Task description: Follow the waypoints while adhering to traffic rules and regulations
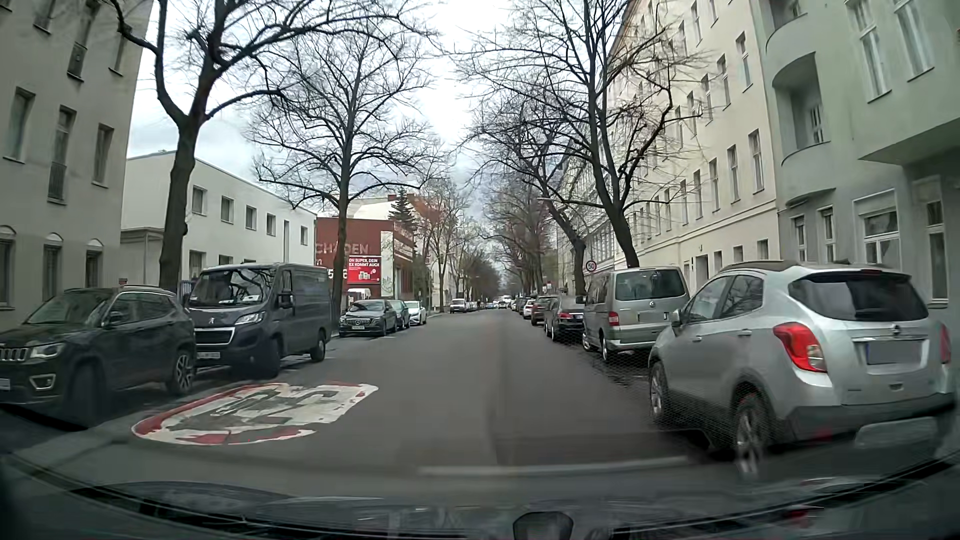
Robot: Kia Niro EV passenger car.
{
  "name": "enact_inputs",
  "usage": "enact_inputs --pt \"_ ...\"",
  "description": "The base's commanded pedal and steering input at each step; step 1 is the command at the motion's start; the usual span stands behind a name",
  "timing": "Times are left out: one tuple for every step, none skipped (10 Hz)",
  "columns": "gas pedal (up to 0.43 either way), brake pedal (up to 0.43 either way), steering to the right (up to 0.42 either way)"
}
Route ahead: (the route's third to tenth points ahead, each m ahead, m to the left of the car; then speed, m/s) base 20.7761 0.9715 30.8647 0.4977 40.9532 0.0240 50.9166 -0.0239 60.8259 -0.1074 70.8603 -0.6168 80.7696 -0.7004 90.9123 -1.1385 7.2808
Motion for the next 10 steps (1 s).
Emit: enact_inputs --pt "0.039 0.012 -0.003" --pt "0.020 0.012 -0.003" --pt "0.020 0.012 -0.003" --pt "0.020 0.012 -0.003" --pt "0.020 0.012 -0.003" --pt "0.020 0.012 -0.003" --pt "0.020 0.012 -0.003" --pt "0.020 0.012 -0.003" --pt "0.028 0.012 -0.003" --pt "0.028 0.012 -0.003"
